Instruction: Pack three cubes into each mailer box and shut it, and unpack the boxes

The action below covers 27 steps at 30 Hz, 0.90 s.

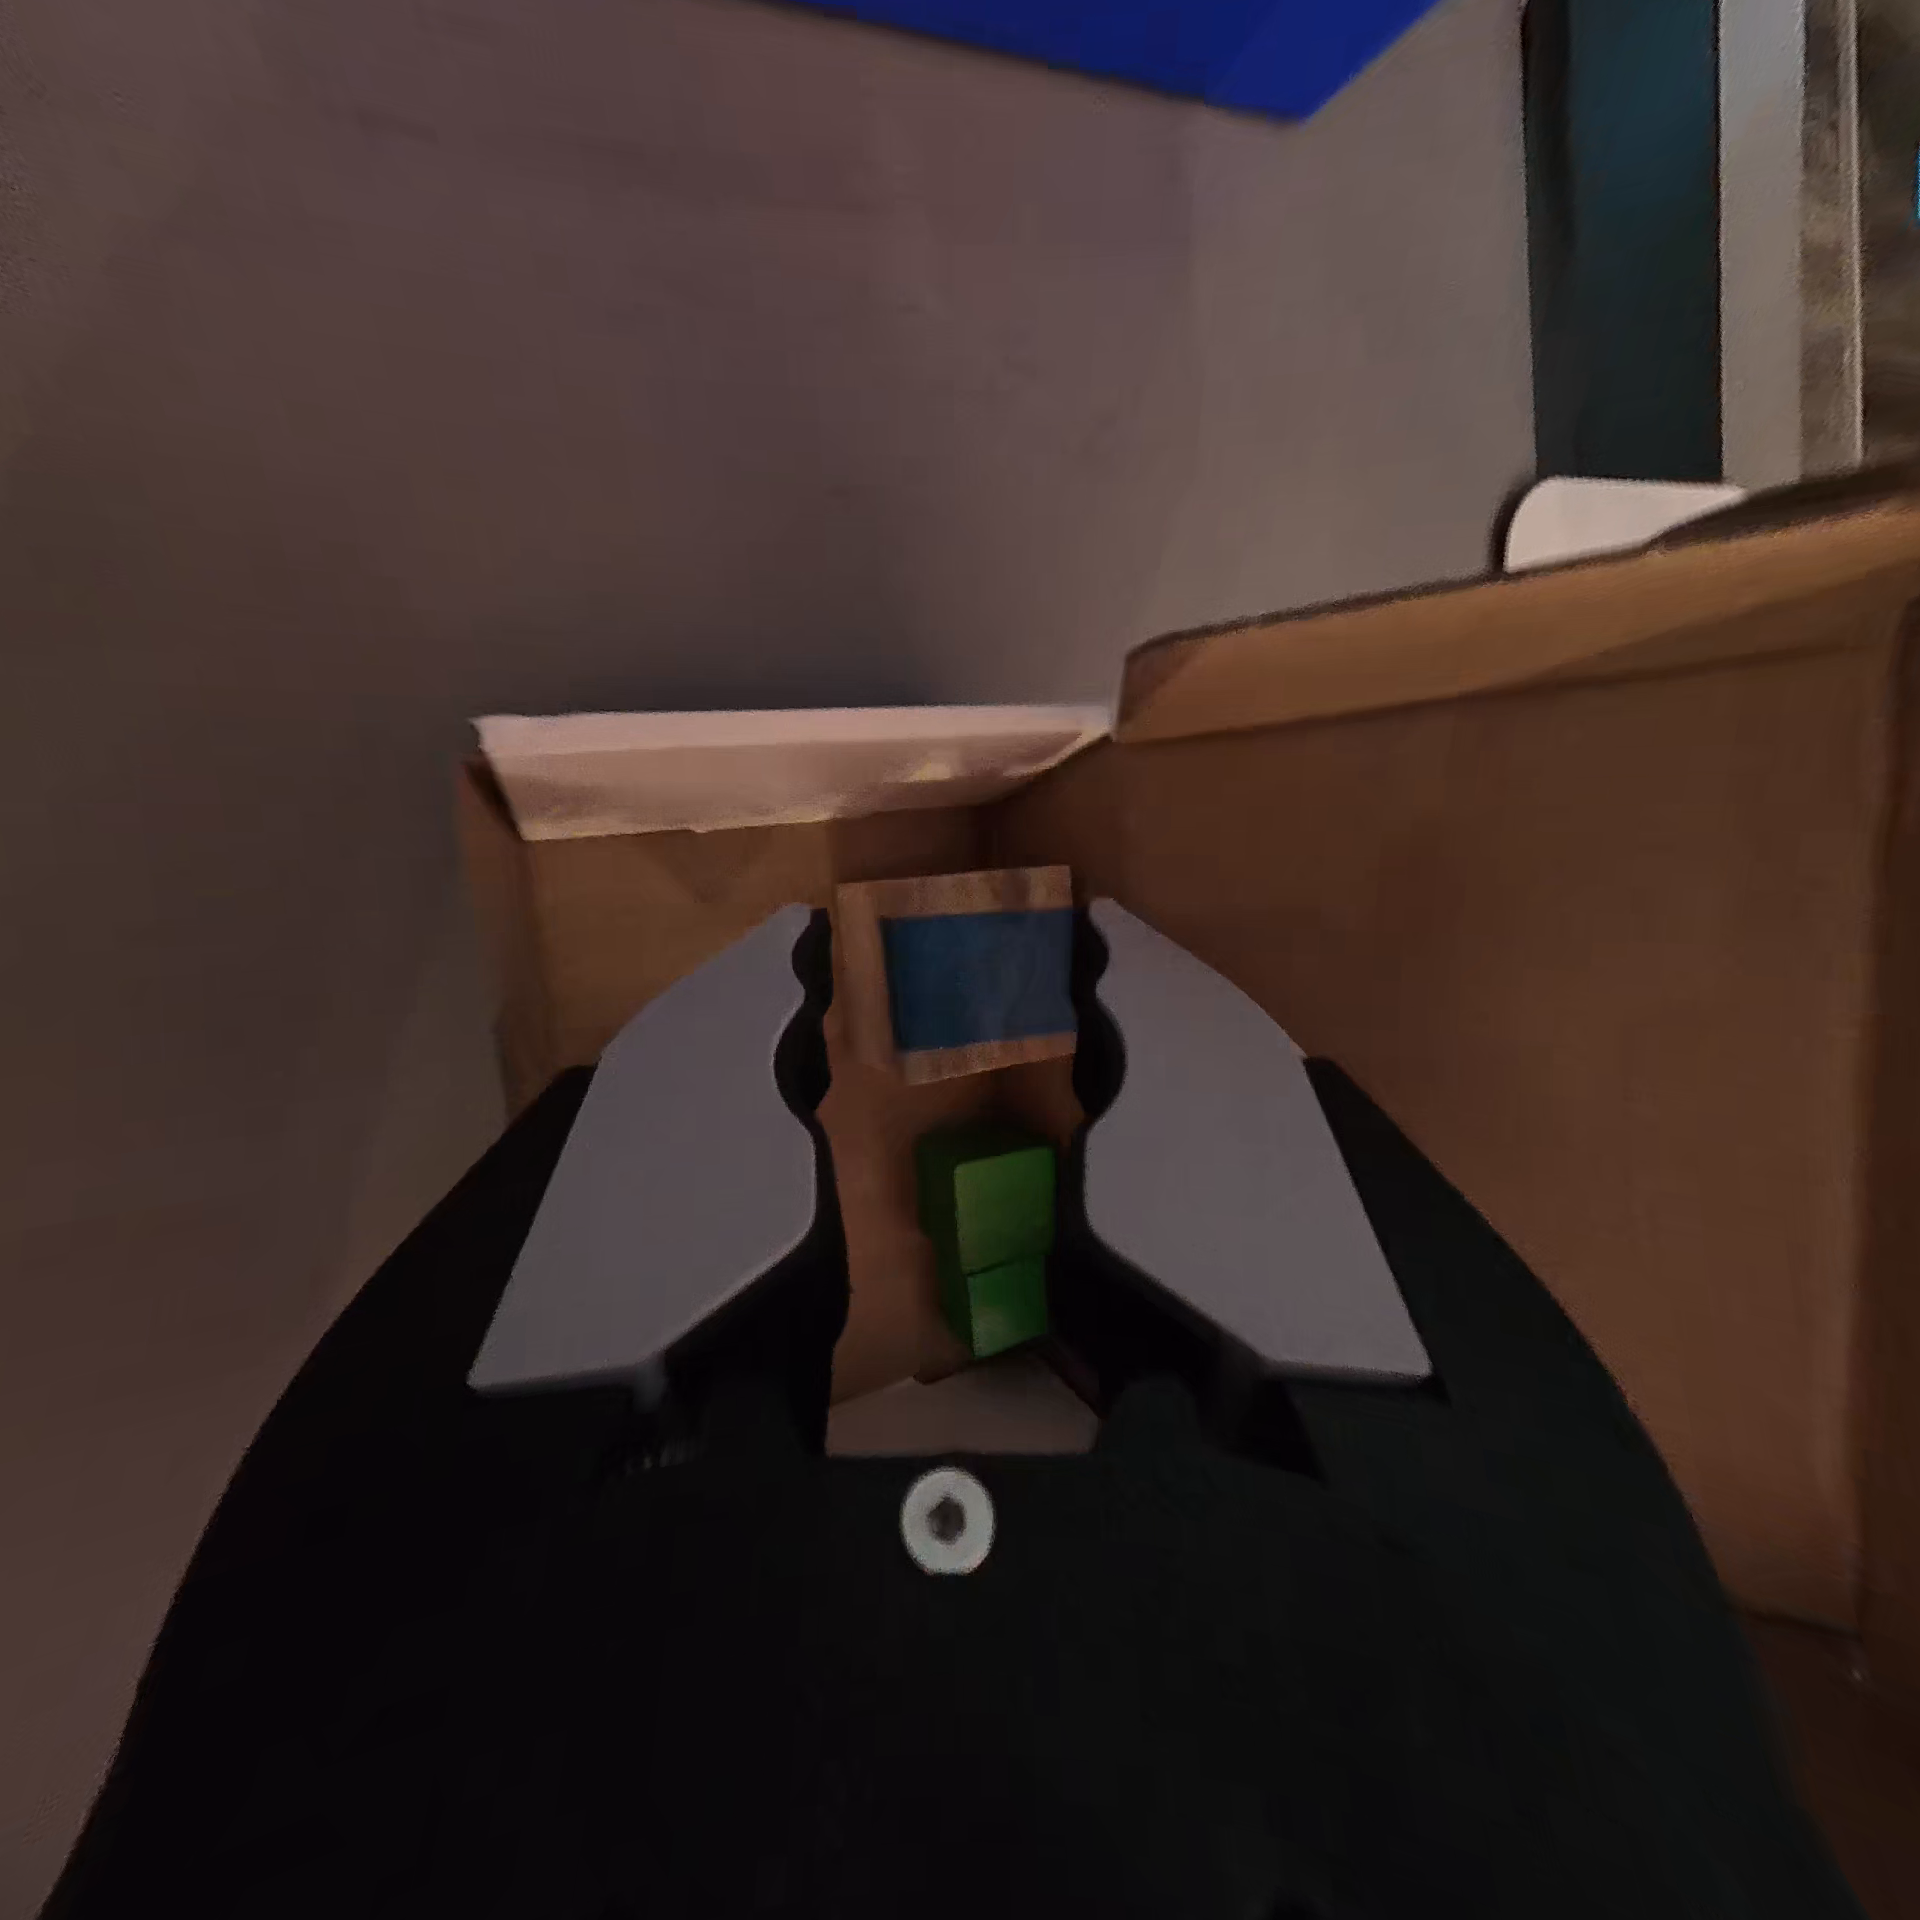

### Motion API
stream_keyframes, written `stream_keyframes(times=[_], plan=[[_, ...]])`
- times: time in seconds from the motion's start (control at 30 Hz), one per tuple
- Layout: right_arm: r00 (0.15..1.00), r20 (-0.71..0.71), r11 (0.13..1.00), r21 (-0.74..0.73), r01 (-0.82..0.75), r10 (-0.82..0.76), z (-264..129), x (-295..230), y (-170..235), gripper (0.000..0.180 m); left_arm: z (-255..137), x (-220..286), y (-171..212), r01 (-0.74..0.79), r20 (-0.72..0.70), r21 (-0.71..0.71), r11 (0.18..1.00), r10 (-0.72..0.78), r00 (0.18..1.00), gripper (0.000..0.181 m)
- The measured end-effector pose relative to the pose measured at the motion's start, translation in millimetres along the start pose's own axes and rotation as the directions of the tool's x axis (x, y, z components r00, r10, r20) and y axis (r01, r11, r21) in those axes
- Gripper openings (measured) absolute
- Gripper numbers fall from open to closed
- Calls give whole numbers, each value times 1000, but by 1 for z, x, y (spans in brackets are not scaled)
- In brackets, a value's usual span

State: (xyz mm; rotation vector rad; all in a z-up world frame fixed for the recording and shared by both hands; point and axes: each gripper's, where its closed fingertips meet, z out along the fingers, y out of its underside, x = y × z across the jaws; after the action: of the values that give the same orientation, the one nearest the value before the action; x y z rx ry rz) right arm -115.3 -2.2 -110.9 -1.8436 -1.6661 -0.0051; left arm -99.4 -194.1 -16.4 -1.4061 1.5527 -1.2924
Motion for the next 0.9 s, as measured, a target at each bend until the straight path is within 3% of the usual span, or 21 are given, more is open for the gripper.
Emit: stream_keyframes(times=[0.27,0.43,0.6,0.73,0.9], plan=[[1000,22,998,-66,-12,14,6,-2,18,46,-12,-5,-7,-5,40,45,999,4,999,33],[988,148,999,-43,-30,36,-9,-19,14,34,-8,-4,-2,-10,34,13,1000,10,999,35],[986,160,998,-49,-30,38,-2,-16,17,50,0,-6,8,-5,41,-47,999,7,999,37],[990,142,995,-96,31,-17,10,-16,27,53,5,-26,30,40,140,-154,987,-18,990,39],[991,130,999,-47,-10,16,15,-12,20,50,-4,-70,59,103,373,-288,952,13,928,40]])
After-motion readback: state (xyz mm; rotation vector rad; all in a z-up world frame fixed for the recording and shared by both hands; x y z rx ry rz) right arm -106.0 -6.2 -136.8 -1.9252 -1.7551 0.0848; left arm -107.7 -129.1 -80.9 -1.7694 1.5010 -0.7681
